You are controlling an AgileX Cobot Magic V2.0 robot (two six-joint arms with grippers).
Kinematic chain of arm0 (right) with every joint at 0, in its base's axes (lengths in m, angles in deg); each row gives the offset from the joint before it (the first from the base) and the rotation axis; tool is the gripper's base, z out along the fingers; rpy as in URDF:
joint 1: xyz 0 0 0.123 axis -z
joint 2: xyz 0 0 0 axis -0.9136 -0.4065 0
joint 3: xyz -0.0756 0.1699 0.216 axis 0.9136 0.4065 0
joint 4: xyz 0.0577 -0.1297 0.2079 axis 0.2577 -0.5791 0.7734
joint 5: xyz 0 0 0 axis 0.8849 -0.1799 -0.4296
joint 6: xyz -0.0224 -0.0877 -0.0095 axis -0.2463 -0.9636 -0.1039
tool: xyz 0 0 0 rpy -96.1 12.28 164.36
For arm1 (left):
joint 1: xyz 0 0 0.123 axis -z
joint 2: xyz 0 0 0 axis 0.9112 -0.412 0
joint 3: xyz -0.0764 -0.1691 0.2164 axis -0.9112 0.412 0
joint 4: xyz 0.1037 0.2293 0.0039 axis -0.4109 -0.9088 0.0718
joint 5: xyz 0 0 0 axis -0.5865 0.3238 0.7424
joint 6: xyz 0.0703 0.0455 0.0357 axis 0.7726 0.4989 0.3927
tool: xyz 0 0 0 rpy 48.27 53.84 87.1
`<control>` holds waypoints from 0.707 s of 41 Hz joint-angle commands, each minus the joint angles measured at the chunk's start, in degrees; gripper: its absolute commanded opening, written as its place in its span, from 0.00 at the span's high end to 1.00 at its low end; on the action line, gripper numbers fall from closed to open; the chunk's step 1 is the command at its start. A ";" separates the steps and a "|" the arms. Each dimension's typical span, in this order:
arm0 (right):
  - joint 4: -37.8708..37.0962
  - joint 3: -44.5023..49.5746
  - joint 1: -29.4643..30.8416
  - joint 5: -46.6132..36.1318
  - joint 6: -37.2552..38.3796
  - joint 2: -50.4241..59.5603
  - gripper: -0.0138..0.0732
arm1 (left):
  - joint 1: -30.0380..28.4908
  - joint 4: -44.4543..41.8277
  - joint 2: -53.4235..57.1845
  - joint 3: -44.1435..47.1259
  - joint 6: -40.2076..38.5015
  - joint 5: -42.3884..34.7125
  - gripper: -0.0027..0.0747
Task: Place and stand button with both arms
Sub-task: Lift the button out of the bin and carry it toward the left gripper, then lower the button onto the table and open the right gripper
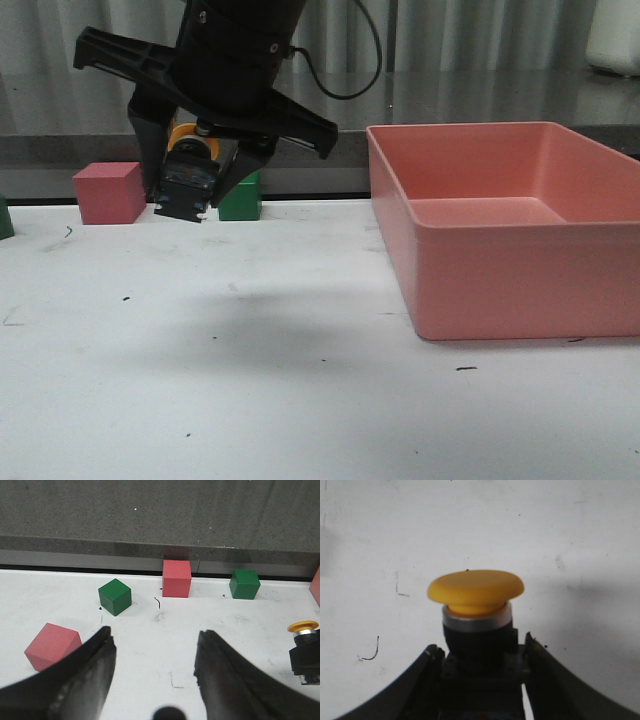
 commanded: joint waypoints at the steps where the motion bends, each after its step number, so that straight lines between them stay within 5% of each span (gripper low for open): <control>1: 1.88 -1.34 -0.13 -4.38 -0.03 1.34 0.61 | -0.10 -0.04 -0.29 -1.88 -0.46 -4.11 0.49; 29: 4.54 -1.34 -0.31 -5.16 -0.03 -6.74 0.58 | -0.10 -0.04 -0.29 -1.88 -0.46 -4.15 0.49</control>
